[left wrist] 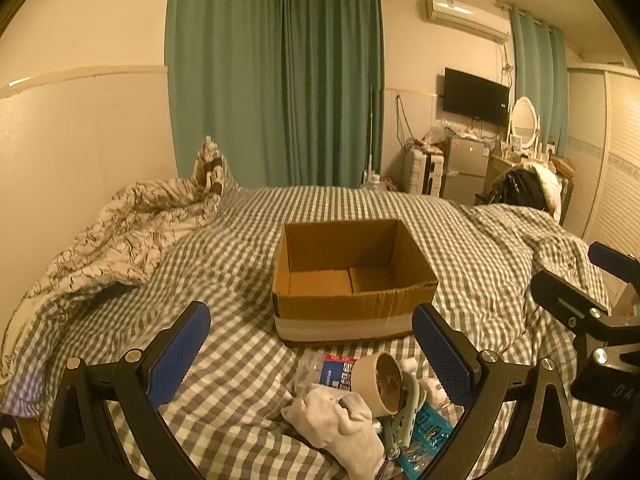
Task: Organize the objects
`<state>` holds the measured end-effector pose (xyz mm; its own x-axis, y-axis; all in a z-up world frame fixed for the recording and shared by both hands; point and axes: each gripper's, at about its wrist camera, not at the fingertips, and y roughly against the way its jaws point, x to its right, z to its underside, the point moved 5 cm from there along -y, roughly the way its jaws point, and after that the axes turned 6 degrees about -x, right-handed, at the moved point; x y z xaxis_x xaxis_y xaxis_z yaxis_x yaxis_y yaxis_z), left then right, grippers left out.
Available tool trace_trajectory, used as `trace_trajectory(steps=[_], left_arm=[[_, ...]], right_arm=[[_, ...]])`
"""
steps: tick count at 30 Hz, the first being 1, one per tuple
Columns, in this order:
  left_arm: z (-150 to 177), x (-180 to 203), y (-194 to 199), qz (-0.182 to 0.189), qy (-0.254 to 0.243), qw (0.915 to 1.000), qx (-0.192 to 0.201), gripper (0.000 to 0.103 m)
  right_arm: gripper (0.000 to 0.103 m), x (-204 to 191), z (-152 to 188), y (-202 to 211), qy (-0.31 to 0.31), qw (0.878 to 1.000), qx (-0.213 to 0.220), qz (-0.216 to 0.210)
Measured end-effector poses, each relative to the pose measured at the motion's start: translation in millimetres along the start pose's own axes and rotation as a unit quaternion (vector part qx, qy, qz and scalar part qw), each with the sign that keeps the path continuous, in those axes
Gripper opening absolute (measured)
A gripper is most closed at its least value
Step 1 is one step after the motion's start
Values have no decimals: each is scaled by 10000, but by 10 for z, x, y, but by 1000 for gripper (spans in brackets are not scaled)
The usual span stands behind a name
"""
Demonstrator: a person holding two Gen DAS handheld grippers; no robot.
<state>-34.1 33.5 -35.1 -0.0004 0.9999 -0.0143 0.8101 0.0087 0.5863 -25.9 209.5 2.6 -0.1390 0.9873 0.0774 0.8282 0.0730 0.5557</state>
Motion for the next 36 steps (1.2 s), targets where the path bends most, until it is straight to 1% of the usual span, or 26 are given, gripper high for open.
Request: trace_trajectory(steps=[4, 8, 12, 15, 17, 19, 22, 23, 25, 26, 28, 29, 31, 32, 33, 34, 36], left_arm=[[166, 19, -187, -89, -13, 9995, -310, 103], [364, -2, -403, -64, 171, 9974, -697, 103], [580, 20, -574, -54, 248, 9934, -1117, 102], [786, 99, -698, -63, 150, 9893, -1452, 101], [915, 156, -794, -96, 11, 9861, -1657, 98], [1058, 219, -914, -149, -168, 9821, -1868, 92], [1193, 260, -1032, -120, -239, 9780, -2069, 83], [1218, 262, -1056, -58, -220, 9779, -2079, 82], [1230, 277, -1071, 33, -258, 9783, -2056, 74], [1224, 288, -1067, 48, -305, 9784, -2045, 73], [1210, 302, -1066, 60, -383, 9785, -2025, 67], [1203, 304, -1062, 75, -405, 9783, -2029, 66], [1183, 297, -1058, 98, -406, 9780, -2042, 62], [1172, 296, -1055, 114, -401, 9776, -2062, 61], [1148, 293, -1063, 115, -409, 9771, -2083, 59], [1126, 292, -1066, 114, -426, 9767, -2099, 57], [1087, 297, -1052, 120, -454, 9767, -2093, 55]], right_arm=[[103, 99, 138, -146, -73, 9998, -206, 6], [103, 184, 336, -348, -88, 9989, -470, 27], [103, 243, 548, -575, -47, 9972, -742, 39], [103, 293, 759, -809, -3, 9948, -1022, 56], [103, 314, 884, -962, 0, 9925, -1223, 26], [102, 330, 1025, -1134, -66, 9889, -1481, -80], [100, 311, 1174, -1308, -115, 9837, -1775, -272], [100, 291, 1213, -1364, -118, 9820, -1853, -343], [100, 221, 1275, -1475, -121, 9787, -1983, -512], [100, 198, 1296, -1500, -116, 9778, -2015, -569], [100, 127, 1329, -1583, -72, 9749, -2121, -668], [99, 85, 1345, -1625, -42, 9739, -2168, -673], [93, 38, 1385, -1711, -3, 9708, -2296, -702], [91, 28, 1403, -1748, -25, 9691, -2351, -744], [87, 21, 1419, -1776, -51, 9675, -2404, -778], [81, 16, 1431, -1791, -58, 9666, -2434, -796], [80, 5, 1443, -1790, -8, 9663, -2456, -775]])
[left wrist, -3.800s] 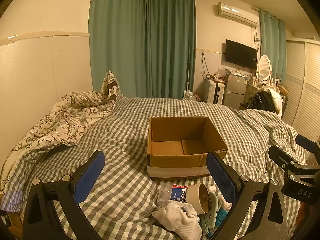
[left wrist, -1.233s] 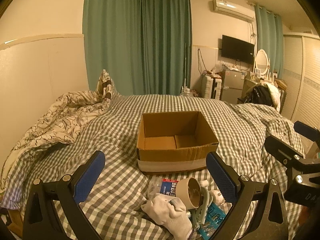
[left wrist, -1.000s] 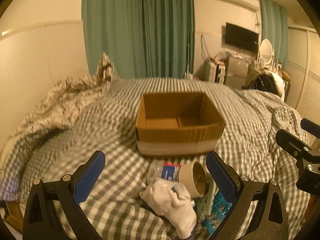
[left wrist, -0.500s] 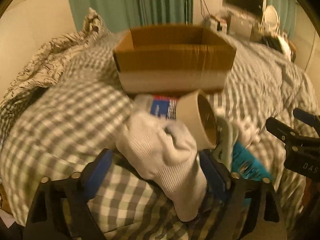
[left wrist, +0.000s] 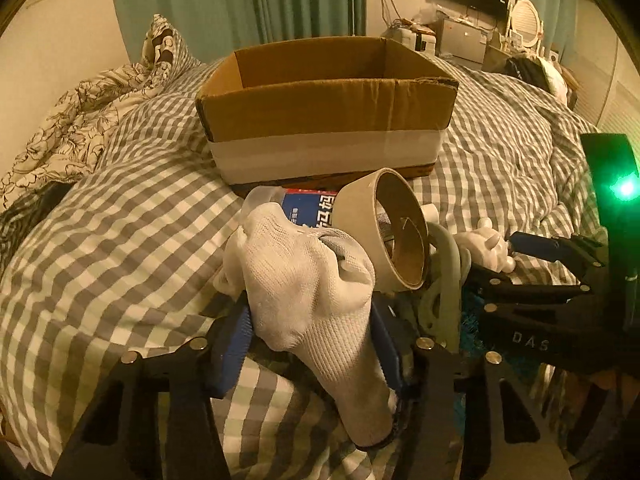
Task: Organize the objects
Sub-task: 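Grasp the white sock with the left tool while the right tool grasps the white plush toy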
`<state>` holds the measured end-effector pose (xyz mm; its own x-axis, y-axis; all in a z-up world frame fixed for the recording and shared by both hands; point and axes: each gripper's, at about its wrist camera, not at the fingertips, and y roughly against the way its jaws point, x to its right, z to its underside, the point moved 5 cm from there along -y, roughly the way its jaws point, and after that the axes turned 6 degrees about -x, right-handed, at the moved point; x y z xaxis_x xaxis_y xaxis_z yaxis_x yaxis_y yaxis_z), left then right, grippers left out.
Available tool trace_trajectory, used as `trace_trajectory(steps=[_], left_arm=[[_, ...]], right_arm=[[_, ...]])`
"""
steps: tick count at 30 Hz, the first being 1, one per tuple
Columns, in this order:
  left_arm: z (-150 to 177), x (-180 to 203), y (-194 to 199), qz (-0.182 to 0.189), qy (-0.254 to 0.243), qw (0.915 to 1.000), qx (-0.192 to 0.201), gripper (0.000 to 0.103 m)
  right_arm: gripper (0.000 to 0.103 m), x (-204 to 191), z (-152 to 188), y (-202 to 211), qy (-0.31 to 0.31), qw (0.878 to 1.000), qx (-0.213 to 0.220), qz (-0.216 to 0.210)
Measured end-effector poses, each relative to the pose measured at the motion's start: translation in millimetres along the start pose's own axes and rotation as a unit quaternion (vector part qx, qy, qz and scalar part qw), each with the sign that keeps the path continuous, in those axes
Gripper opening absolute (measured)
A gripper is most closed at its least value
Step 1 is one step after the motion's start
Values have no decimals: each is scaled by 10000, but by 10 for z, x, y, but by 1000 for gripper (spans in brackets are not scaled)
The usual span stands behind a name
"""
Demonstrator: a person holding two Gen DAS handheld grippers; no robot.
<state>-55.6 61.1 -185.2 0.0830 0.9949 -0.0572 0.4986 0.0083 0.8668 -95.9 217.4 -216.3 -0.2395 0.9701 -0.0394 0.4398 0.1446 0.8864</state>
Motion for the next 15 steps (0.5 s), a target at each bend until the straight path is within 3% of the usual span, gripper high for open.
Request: trace_trajectory(steps=[4, 8, 9, 10, 11, 12, 15], left_arm=[[-40, -11, 94, 18, -10, 10000, 31, 53], [-138, -16, 338, 87, 23, 9993, 359, 52], [-170, -16, 402, 96, 20, 9989, 454, 52], [-208, -26, 470, 118, 30, 9984, 549, 52], [-250, -49, 534, 137, 52, 9979, 631, 52], [-288, -67, 582, 151, 87, 9975, 682, 52], [-371, -146, 685, 165, 209, 9963, 818, 52]], right_arm=[[79, 4, 23, 164, -60, 9999, 141, -25], [78, -22, -26, 430, -34, 9993, 363, -96], [65, -43, -35, 497, -26, 9990, 423, -111], [45, -67, -58, 570, 36, 9988, 498, -17], [37, -87, -93, 648, 144, 9981, 577, 170], [32, -111, -116, 733, 248, 9973, 655, 236], [31, -118, -190, 913, 323, 9959, 827, 194]])
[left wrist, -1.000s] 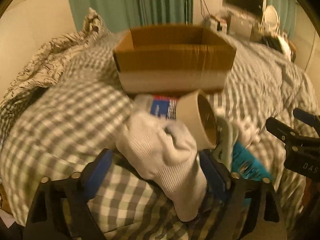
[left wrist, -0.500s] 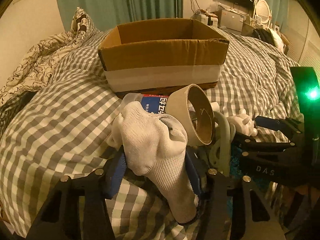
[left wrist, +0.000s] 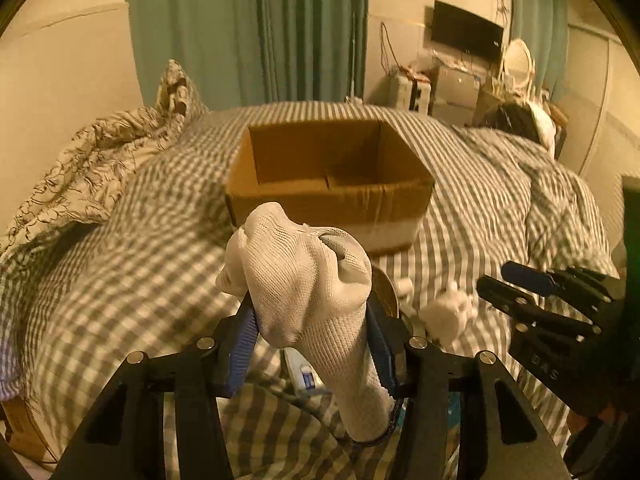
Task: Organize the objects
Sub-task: 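Grasp the white sock with the left tool while the right tool grasps the white plush toy, then lower the sock into the box with the left tool while the right tool drops the plush toy in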
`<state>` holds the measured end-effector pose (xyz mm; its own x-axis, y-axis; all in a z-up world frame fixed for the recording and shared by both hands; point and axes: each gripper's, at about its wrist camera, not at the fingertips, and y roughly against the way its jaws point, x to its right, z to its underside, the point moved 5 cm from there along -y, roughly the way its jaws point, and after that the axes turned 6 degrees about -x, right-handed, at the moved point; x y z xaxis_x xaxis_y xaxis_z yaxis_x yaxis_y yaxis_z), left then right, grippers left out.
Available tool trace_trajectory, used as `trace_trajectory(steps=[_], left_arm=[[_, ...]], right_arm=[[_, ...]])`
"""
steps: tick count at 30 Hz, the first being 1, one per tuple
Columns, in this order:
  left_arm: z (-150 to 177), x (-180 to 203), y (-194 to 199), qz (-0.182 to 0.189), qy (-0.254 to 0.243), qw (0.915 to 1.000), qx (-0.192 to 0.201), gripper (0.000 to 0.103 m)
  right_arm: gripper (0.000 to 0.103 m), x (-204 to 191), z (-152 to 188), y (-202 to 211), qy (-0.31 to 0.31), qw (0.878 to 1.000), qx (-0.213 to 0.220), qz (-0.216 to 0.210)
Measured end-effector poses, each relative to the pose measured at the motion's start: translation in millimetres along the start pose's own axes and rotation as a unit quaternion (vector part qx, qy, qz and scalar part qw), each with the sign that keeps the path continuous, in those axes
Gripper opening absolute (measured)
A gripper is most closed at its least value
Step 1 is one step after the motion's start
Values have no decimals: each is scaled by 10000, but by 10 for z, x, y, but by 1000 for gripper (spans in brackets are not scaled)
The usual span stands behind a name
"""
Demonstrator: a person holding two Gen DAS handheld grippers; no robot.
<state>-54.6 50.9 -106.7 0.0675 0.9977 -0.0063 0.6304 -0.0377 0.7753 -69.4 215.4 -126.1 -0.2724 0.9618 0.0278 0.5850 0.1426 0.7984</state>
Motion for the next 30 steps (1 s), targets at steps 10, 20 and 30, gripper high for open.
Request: trace_trajectory(steps=[10, 20, 30], left_arm=[[29, -124, -214, -89, 19, 9996, -256, 52], [236, -100, -504, -123, -66, 9976, -678, 52], [121, -111, -293, -124, -66, 9991, -397, 52]], right_arm=[[63, -6, 184, -364, -46, 9991, -374, -214], [65, 51, 277, -908, -20, 9969, -786, -47], [61, 41, 276, -731, -39, 9976, -646, -248]])
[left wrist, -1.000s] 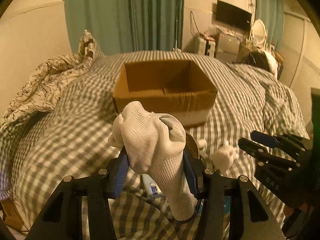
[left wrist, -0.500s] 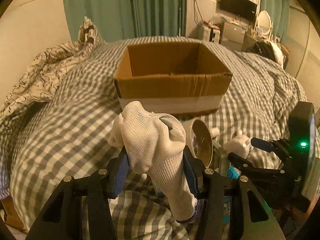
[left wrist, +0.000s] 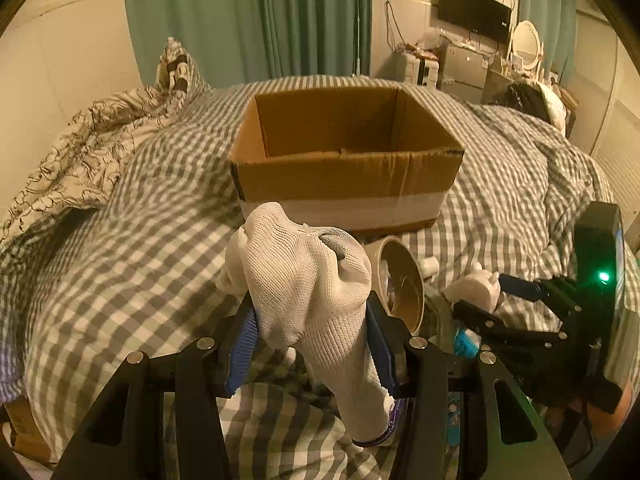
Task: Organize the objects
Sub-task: 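Lower the sock into the box with the left tool while the right tool drops the plush toy in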
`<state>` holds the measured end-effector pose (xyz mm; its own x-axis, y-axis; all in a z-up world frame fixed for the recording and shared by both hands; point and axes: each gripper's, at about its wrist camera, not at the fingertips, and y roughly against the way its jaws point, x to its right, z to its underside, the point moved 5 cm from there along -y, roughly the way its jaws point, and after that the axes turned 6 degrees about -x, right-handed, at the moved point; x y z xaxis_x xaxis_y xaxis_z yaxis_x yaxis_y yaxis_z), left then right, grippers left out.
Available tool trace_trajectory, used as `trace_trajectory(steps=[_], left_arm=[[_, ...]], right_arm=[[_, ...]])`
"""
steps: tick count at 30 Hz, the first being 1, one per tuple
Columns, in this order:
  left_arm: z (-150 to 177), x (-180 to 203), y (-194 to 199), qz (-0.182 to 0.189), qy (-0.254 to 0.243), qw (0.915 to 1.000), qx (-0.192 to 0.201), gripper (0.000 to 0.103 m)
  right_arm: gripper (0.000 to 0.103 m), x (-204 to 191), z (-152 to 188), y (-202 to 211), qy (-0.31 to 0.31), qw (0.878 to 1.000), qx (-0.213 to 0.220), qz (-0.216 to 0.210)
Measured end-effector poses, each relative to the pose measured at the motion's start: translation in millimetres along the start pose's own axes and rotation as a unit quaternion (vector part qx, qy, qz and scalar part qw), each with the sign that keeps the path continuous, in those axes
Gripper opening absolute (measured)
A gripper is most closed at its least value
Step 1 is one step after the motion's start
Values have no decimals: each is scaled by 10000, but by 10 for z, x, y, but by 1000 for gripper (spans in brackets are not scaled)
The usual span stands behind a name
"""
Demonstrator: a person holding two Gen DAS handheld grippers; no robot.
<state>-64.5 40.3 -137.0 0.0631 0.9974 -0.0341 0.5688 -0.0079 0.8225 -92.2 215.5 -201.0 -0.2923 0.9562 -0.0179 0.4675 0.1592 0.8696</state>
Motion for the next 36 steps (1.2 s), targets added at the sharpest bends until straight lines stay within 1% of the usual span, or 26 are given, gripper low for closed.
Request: trace_trajectory(steps=[3, 6, 10, 15, 18, 20, 23, 24, 28, 30, 32, 33, 34, 36], left_arm=[[-61, -32, 68, 6, 24, 10000, 86, 52], [-155, -56, 118, 39, 78, 9999, 145, 52], [-421, -113, 222, 103, 192, 9992, 343, 52], [-958, -180, 343, 246, 170, 9970, 713, 52], [-1246, -229, 245, 261, 160, 9967, 758, 52], [-1434, -265, 113, 263, 112, 9967, 761, 52], [-1636, -325, -160, 391, 96, 9974, 603, 52], [-1691, -346, -272, 417, 94, 9976, 539, 52], [-1732, -366, -585, 432, 79, 9983, 380, 53], [-1731, -364, -713, 529, 79, 9982, 258, 56], [-1709, -379, -817, 598, 73, 9981, 155, 62], [-1697, -383, -841, 601, 62, 9981, 133, 70], [-1693, -397, -850, 557, 72, 9983, 146, 81], [-1675, -427, -798, 422, 118, 9987, 249, 91]], right_arm=[[61, -36, -42, 223, 19, 9997, 246, -28], [61, -51, -177, 548, 75, 9980, 630, -71], [61, -81, -565, 988, 302, 9926, 1174, -49], [61, -200, -1149, 1256, 595, 9850, 1615, -85], [61, -234, -1479, 1196, 642, 9838, 1674, -95], [61, -222, -1660, 1104, 615, 9841, 1664, -100], [61, -192, -1890, 908, 547, 9857, 1587, -127], [61, -178, -1957, 830, 513, 9865, 1554, -119], [62, -124, -2113, 587, 391, 9888, 1431, -148], [62, -86, -2174, 470, 303, 9895, 1405, -168], [72, -56, -2199, 409, 224, 9897, 1407, -156], [81, -33, -2210, 389, 169, 9897, 1414, -136], [83, 16, -2196, 388, 130, 9896, 1426, -130], [83, 56, -2174, 409, 78, 9895, 1435, -129]])
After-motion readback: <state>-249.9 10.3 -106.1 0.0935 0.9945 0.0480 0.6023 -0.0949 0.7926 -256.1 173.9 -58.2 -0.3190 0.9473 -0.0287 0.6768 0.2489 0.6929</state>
